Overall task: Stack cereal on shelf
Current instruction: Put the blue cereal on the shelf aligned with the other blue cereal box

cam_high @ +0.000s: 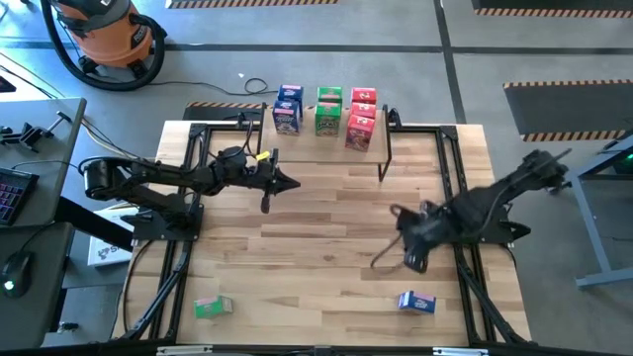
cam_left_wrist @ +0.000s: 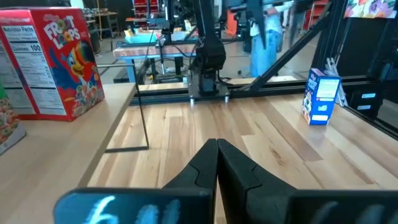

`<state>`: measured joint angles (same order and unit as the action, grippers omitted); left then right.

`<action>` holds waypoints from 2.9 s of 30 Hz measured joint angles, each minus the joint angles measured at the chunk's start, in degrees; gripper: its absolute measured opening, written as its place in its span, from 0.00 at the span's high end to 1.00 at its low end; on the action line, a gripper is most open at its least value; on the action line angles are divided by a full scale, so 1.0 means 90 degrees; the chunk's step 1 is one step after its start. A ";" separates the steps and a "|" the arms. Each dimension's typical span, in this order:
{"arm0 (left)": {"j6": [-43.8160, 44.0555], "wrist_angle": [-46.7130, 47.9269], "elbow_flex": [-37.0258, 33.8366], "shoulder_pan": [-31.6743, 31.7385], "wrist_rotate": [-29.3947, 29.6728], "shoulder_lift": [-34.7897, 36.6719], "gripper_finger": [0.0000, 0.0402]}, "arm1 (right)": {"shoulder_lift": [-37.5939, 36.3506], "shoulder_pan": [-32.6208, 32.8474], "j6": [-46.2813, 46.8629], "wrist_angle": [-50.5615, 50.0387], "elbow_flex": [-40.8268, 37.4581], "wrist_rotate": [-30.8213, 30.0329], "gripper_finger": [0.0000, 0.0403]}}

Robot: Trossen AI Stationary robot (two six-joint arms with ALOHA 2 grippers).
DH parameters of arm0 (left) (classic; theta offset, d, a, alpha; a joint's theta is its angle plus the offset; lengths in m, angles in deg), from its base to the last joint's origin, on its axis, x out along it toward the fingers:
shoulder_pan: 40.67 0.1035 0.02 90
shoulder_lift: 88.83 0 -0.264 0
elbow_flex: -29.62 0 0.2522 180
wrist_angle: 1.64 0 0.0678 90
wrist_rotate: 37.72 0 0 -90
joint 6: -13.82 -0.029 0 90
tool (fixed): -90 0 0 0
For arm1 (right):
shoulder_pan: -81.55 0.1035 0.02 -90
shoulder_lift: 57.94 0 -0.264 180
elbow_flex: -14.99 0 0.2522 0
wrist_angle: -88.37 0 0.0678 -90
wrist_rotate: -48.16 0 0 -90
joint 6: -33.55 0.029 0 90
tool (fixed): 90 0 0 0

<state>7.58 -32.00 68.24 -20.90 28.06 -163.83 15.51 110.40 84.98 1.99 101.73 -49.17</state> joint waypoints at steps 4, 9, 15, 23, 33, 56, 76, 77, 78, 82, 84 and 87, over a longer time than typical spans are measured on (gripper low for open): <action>0.0000 0.0125 -0.0002 0.0000 -0.0001 0.0000 1.00 | 0.0686 0.0607 0.1045 -0.0384 0.0462 0.0292 0.39; -0.0001 0.0222 -0.0002 0.0000 -0.0001 0.0000 1.00 | 0.1465 0.1385 0.2179 -0.0274 0.0693 0.0688 0.33; 0.0000 0.0289 -0.0002 0.0000 -0.0010 0.0000 1.00 | 0.2247 0.2211 0.3049 0.0023 0.0948 0.1056 0.32; 0.0010 0.0408 -0.0002 -0.0315 -0.0074 0.0000 1.00 | 0.2703 0.2424 0.2965 0.0234 0.1016 0.1037 0.32; -0.0043 0.0445 -0.0002 -0.0702 -0.0025 0.0000 1.00 | 0.2757 0.2427 0.2771 -0.0030 0.0975 0.0872 0.32; -0.0059 0.0540 -0.0002 -0.0714 -0.0120 0.0000 1.00 | 0.3262 0.2424 0.2112 0.0054 0.0963 0.1348 0.35; 0.0239 0.0606 -0.1237 -0.0641 -0.0078 0.2041 1.00 | 0.3238 0.0910 -0.0167 -0.0562 0.2164 0.1318 0.63; 0.0300 0.0665 -0.1239 -0.0641 -0.0078 0.2102 1.00 | 0.3238 0.0736 -0.0439 -0.0642 0.2262 0.1255 0.63; 0.0362 0.0738 -0.1239 -0.0641 -0.0079 0.2153 1.00 | 0.3238 0.0545 -0.0726 -0.0687 0.2362 0.1168 0.63; 0.0458 0.1033 -0.1239 -0.0714 -0.0075 0.2205 1.00 | 0.3238 -0.0351 -0.2106 -0.0709 0.2791 0.0789 0.63; 0.0492 0.1090 -0.1239 -0.0759 -0.0046 0.2203 1.00 | 0.3237 -0.0870 -0.2850 -0.0605 0.2972 0.0587 0.63; 0.0515 0.1064 -0.1239 -0.0853 0.0086 0.2205 1.00 | 0.3235 -0.1650 -0.3942 -0.0203 0.3204 0.0452 0.63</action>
<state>12.22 -22.42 57.09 -28.57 28.84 -143.98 44.62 95.55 49.49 0.17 130.57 -45.10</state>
